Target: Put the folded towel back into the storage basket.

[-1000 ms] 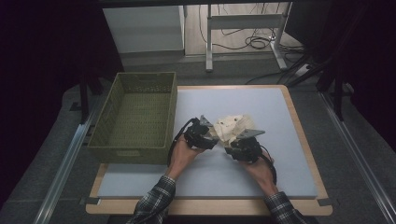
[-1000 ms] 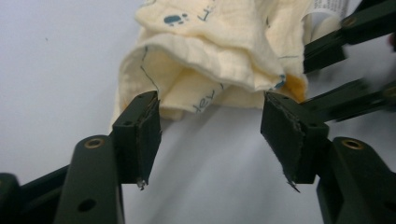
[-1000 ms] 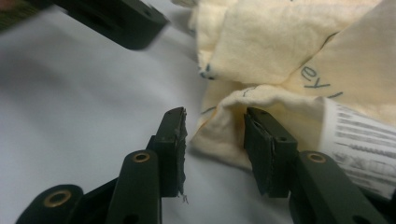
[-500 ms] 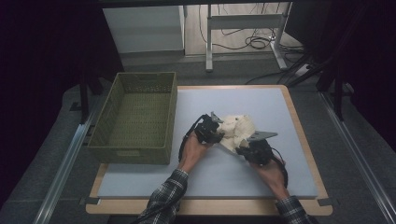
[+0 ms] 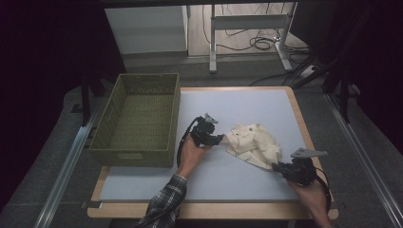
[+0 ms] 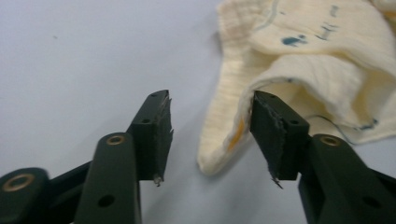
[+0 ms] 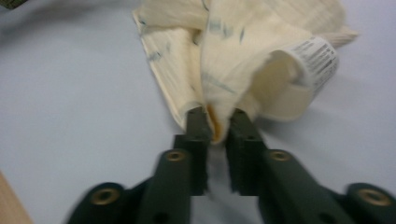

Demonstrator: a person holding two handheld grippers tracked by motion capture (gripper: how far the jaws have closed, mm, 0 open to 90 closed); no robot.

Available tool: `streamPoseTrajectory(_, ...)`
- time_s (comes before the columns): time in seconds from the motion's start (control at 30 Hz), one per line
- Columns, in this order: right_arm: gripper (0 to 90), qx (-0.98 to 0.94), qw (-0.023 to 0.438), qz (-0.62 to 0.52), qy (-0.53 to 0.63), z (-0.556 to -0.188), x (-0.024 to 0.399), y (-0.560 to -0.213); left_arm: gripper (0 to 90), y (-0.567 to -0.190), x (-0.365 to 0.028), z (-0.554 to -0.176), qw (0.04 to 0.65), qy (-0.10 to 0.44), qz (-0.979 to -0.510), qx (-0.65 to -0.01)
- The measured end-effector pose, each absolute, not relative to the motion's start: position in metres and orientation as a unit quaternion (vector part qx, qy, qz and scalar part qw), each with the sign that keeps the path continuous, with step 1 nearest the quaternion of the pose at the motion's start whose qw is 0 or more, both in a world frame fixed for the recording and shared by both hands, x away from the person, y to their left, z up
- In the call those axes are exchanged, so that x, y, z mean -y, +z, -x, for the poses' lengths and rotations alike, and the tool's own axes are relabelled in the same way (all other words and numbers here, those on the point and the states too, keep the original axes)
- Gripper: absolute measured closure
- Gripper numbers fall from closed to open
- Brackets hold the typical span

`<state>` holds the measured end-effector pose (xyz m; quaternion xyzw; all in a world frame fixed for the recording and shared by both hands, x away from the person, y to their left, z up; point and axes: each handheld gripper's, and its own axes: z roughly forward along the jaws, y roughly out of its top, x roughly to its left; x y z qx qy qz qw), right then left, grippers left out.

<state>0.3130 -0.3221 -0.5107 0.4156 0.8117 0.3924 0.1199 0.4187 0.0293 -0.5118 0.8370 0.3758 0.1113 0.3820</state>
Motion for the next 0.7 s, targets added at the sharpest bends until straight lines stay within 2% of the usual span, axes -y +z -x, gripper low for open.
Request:
streamPoseTrajectory(0.07,71.8,-0.807,0.125,-0.419,0.396,-0.309,0.330,-0.507,41.7,-0.514,-0.031,-0.415,0.382,0.105,-0.842,-0.367)
streamPoseTrajectory(0.27,63.3,-0.802,0.142,-0.411,0.410,-0.315,0.332,-0.484,40.4,-0.522,-0.035,-0.412,0.374,0.097,-0.849,-0.361)
streamPoseTrajectory(0.4,56.5,-0.806,0.145,-0.402,0.409,-0.337,0.314,-0.475,43.2,-0.527,-0.036,-0.415,0.378,0.093,-0.845,-0.367)
streamPoseTrajectory(0.53,50.3,-0.814,0.142,-0.390,0.407,-0.363,0.286,-0.474,50.0,-0.529,-0.032,-0.417,0.381,0.089,-0.847,-0.360)
streamPoseTrajectory(0.67,51.6,-0.831,0.150,-0.379,0.378,-0.388,0.260,-0.486,60.6,-0.531,-0.027,-0.417,0.384,0.085,-0.848,-0.355)
streamPoseTrajectory(0.7,60.8,-0.838,0.155,-0.377,0.364,-0.392,0.255,-0.489,64.5,-0.532,-0.026,-0.416,0.384,0.086,-0.848,-0.355)
